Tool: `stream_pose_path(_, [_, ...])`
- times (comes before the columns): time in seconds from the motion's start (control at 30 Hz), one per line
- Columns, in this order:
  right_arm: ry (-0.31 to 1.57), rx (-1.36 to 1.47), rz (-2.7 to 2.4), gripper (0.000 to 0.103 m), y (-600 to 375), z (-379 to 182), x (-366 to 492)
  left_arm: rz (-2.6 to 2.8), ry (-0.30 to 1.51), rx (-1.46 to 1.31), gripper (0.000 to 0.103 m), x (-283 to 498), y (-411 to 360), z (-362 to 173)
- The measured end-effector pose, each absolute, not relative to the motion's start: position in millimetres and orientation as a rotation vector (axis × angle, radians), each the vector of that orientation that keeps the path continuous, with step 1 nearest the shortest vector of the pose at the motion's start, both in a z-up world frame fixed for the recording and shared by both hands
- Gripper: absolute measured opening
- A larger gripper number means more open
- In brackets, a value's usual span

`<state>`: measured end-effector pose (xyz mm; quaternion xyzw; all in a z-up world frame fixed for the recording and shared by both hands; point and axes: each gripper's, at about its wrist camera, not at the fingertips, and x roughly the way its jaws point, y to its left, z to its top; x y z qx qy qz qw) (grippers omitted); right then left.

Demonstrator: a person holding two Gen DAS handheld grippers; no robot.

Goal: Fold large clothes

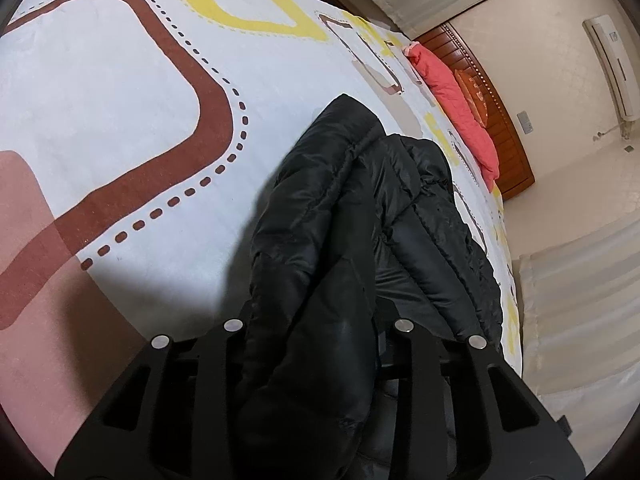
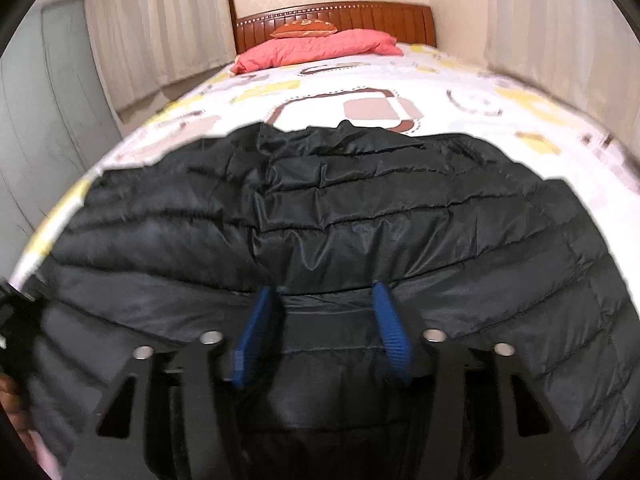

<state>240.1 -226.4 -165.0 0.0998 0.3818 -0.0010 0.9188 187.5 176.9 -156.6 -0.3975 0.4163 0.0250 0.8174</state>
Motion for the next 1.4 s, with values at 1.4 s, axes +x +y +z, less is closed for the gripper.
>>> stream_pose_path(1.4, [0.686,0.952,0.018,0.040,-472.5,-234.5,184.2,-0.113,0.837,-0.862,0.023,170.4,170.2,-142.6])
